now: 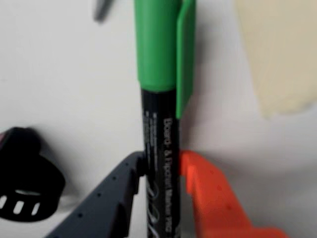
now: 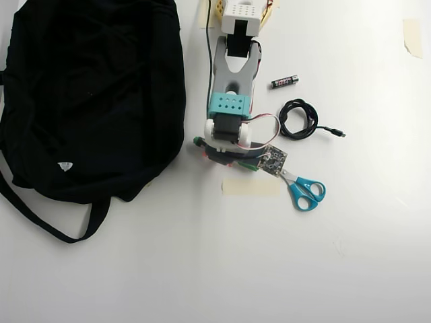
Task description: Put the green marker into the black bag
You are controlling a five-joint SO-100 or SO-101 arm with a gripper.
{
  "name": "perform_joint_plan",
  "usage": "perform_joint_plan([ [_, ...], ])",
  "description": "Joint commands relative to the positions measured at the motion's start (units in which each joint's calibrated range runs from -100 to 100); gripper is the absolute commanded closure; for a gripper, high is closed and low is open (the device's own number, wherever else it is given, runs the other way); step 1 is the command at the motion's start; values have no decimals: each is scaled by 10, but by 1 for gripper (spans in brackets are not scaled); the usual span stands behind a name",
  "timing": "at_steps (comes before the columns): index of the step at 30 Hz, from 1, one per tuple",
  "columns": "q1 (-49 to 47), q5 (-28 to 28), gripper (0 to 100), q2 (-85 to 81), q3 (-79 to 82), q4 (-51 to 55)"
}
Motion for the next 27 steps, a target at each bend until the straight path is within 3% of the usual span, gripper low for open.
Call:
perform_joint_plan([
  [1,6,-1,98,-57,-4,8],
  [27,0,-90,98,-201,117,8],
])
